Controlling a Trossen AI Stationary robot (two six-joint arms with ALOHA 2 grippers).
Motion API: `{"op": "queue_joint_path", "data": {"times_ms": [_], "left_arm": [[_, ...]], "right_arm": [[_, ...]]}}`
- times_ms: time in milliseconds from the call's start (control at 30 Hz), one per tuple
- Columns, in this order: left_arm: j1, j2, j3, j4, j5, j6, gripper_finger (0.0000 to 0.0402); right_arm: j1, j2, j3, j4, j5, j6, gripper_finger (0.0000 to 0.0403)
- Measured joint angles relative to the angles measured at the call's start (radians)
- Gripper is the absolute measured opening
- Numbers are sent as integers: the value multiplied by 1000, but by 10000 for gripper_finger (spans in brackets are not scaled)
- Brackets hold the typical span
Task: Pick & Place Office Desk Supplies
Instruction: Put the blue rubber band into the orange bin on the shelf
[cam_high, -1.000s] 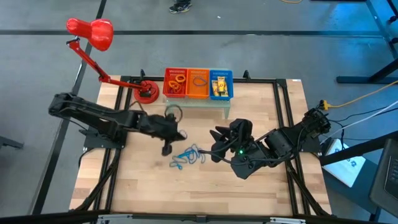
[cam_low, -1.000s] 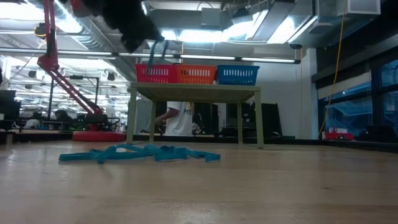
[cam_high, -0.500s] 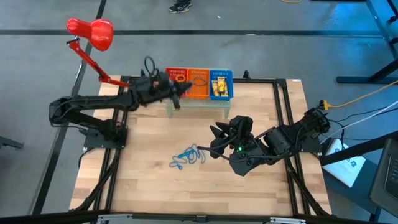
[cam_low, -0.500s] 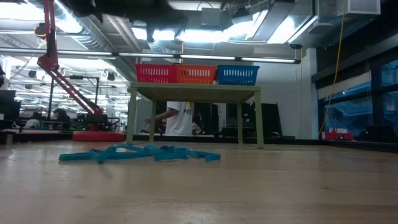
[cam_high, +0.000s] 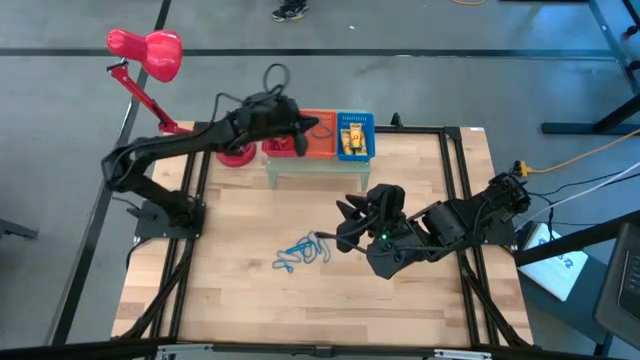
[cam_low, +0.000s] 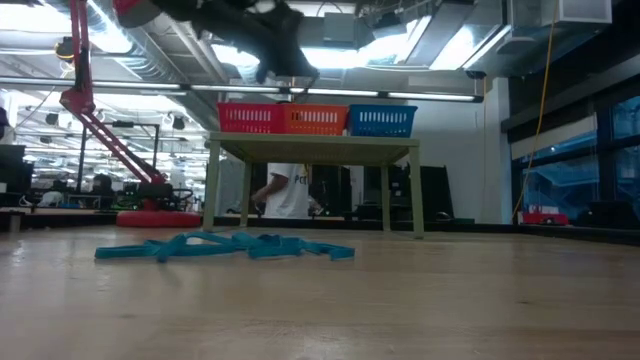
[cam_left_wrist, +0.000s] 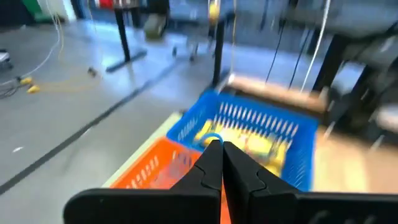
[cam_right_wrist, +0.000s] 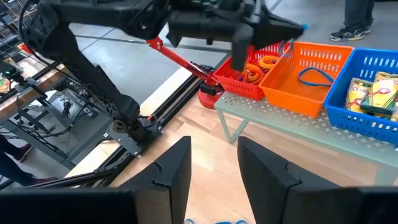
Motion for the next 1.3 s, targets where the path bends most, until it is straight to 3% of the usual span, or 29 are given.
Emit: {"op": "queue_joint_path", "data": {"times_ms": [167, 333, 733, 867, 1300], "left_arm": [[3, 114, 158, -225, -44, 139, 2], [2, 197, 251, -350, -34, 232, 2], [8, 211, 256, -357, -25, 270, 3], [8, 211, 256, -350, 26, 275, 8], [8, 205, 255, -356, 19, 271, 128]], "right_arm": [[1, 0, 0, 0, 0, 1, 132], [0, 0, 0, 0, 0, -3, 132], [1, 0, 0, 0, 0, -13, 132], [0, 0, 0, 0, -4, -22, 132], [1, 0, 0, 0, -4, -22, 132]]}}
